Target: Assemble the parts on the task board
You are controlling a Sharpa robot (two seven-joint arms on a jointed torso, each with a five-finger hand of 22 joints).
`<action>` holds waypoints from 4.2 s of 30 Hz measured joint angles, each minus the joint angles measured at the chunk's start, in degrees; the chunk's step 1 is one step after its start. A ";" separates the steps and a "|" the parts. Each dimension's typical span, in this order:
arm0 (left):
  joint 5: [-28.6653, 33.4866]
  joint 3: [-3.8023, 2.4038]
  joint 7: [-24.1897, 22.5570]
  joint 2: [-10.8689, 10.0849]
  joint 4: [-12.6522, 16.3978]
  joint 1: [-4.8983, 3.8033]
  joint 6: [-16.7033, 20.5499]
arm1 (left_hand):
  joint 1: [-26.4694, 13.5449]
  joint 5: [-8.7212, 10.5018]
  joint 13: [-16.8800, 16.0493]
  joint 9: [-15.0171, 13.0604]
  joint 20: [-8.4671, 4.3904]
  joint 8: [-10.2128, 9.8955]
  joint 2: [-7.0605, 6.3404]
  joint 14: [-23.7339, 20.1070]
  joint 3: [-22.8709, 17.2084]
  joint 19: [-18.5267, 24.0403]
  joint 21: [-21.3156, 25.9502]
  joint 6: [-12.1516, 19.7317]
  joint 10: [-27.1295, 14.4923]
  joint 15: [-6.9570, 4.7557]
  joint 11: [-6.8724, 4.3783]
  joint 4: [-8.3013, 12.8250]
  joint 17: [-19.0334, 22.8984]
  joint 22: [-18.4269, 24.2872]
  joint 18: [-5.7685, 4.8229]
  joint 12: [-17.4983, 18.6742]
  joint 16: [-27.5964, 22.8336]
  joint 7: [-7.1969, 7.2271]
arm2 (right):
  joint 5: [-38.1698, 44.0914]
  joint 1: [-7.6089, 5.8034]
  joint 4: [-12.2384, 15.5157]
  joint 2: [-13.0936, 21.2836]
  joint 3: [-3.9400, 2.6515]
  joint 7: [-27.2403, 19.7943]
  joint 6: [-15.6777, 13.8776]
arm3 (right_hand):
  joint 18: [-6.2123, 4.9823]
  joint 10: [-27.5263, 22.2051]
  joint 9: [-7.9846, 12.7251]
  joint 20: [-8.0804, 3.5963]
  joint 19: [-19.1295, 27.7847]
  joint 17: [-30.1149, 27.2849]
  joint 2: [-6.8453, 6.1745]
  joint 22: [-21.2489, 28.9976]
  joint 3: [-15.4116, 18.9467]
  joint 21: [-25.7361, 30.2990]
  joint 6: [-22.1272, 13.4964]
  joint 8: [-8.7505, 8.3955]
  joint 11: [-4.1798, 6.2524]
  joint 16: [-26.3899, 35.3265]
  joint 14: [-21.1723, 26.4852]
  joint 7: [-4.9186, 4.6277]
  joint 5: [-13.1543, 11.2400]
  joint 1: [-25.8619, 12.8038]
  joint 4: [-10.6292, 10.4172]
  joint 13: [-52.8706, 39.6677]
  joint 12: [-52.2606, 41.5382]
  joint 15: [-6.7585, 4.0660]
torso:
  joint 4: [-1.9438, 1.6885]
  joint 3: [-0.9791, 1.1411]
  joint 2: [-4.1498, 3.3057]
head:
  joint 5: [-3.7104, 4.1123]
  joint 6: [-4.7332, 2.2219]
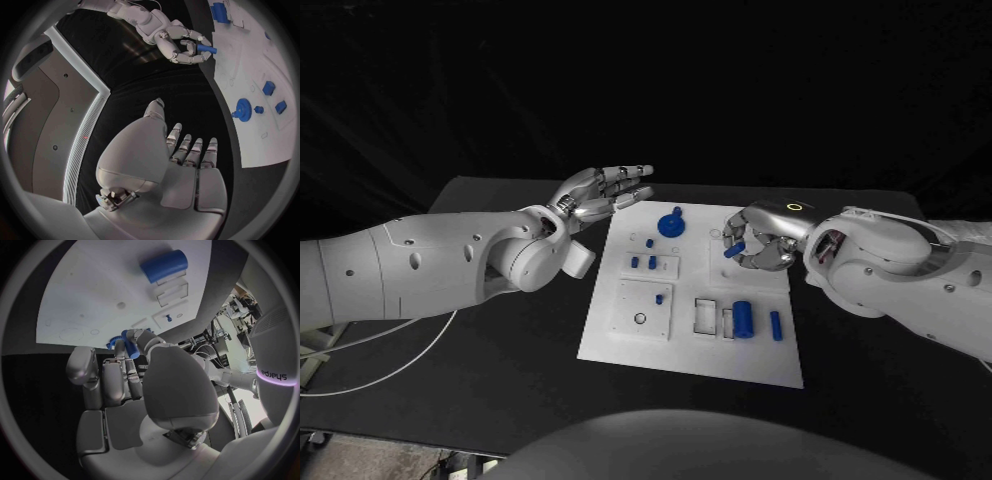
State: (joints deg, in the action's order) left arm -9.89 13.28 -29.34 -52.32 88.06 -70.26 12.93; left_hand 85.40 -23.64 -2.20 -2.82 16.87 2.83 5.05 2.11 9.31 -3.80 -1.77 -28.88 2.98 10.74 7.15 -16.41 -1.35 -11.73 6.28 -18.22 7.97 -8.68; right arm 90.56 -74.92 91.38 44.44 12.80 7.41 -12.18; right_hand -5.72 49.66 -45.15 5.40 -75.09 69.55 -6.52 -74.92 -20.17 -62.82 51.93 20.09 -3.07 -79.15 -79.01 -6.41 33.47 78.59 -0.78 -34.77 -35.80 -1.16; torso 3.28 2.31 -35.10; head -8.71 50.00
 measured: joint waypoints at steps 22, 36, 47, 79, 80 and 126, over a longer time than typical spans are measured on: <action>-0.04 0.00 0.00 -1.32 -0.10 0.14 0.65 | -1.35 0.26 -0.07 0.01 0.13 0.00 1.97 0.20 1.17 -0.13 0.00 0.00 0.52 0.20 0.52 -0.48 -0.07 0.09 -0.97 -0.89 0.73 0.00 | -1.87 -2.61 5.58 -10.87 -0.01 5.85 11.23 | 0.00 -0.01 0.32 0.13 0.91 -1.08 0.00 0.01 -0.24 1.27 -1.17 -1.10 0.00 0.89 0.83 -0.33 -1.33 0.00 0.24 0.71 1.30 0.43 | -0.05 -0.02 -0.05 | -2.36 0.00; 1.18 0.00 -2.04 -5.00 0.86 0.13 3.26 | -13.05 16.26 -0.06 0.39 -0.10 -0.30 2.95 -0.53 6.02 0.12 -0.22 4.75 0.72 -0.53 1.14 -0.33 -0.03 2.31 -1.86 -0.40 0.22 3.49 | 1.25 1.64 2.23 -18.10 -0.03 6.64 13.62 | 0.00 0.51 0.68 0.25 0.78 0.96 0.00 0.02 -0.83 0.42 -1.35 -1.71 -0.52 -0.06 -0.05 -0.50 -1.40 0.00 0.83 1.00 1.67 0.66 | -0.09 -0.04 0.00 | -3.46 0.00; 2.01 -0.01 -2.63 -3.97 0.86 0.13 3.59 | -8.66 11.08 -0.05 0.30 -0.10 -0.30 3.39 -0.53 5.04 0.12 -0.22 2.85 0.93 -0.53 0.93 -0.18 -0.03 2.36 -1.86 -0.40 0.22 0.99 | 5.71 3.66 0.33 -21.24 -0.04 6.60 14.39 | 0.01 0.63 1.00 0.35 0.69 0.82 0.00 -0.03 -0.86 0.42 -1.35 -2.38 -0.41 -0.05 -0.05 -0.50 -1.41 0.00 0.86 1.16 2.05 0.66 | 0.00 -0.05 -0.01 | -4.41 0.00; 2.18 0.00 -2.60 -4.09 1.21 0.14 3.50 | -5.04 5.71 -0.09 0.13 -0.11 -0.29 4.00 -0.53 5.05 0.11 -0.22 1.34 0.93 -0.53 0.92 -0.17 -0.04 2.19 -1.85 -0.65 0.90 -0.52 | 13.72 5.92 -0.22 -22.54 0.00 6.84 17.97 | 0.00 0.62 1.53 0.12 0.91 -0.67 0.00 -0.01 -1.19 1.52 -1.55 -3.26 -0.43 0.57 0.21 -0.30 -1.41 0.00 1.19 1.22 2.76 0.85 | 0.02 -0.06 0.03 | -6.39 0.00; 2.18 0.00 -2.59 -4.07 1.20 0.14 3.49 | -4.87 5.38 -0.09 0.13 -0.10 -0.29 3.83 -0.53 5.05 0.11 -0.22 1.34 0.93 -0.52 0.92 -0.17 -0.04 2.19 -1.85 -0.65 0.90 -0.52 | 13.76 5.97 -0.26 -22.52 0.00 6.84 17.99 | -0.01 0.62 1.59 0.14 0.92 -0.79 -0.01 -0.01 -1.19 1.62 -1.55 -3.26 -0.43 0.57 0.36 -0.30 -1.41 -0.01 1.18 1.22 2.76 0.74 | 0.02 -0.06 0.02 | -6.39 0.00; 2.10 0.00 -1.24 -3.58 1.07 0.15 2.39 | -2.94 2.67 -0.07 -0.39 -0.10 0.90 3.85 -0.31 5.05 0.11 -0.22 -3.99 1.14 -0.31 1.13 -0.17 -0.04 1.86 -1.84 -0.88 1.35 -0.93 | 16.25 7.59 -1.02 -22.03 0.01 6.61 15.80 | 0.00 -1.25 2.18 0.33 2.55 -2.06 -0.45 0.01 -1.43 3.47 -1.88 -4.82 -0.62 1.55 1.65 0.79 -2.54 -0.46 1.42 0.54 3.50 1.04 | -0.01 -0.04 0.01 | -6.14 0.00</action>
State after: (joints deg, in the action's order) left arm -7.79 13.28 -30.59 -55.91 89.13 -70.12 15.32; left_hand 82.46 -20.97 -2.27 -3.20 16.77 3.73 8.90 1.79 14.36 -3.68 -2.00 -32.87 4.12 10.43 8.27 -16.58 -1.39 -9.87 4.44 -19.09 9.32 -9.61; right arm 106.81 -67.33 90.36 22.41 12.82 14.03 3.62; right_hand -5.72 48.42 -42.98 5.73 -72.55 67.49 -6.97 -74.91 -21.60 -59.35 50.05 15.28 -3.69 -77.60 -77.36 -5.62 30.93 78.13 0.63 -34.23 -32.29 -0.11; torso 3.27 2.27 -35.10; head -14.85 50.00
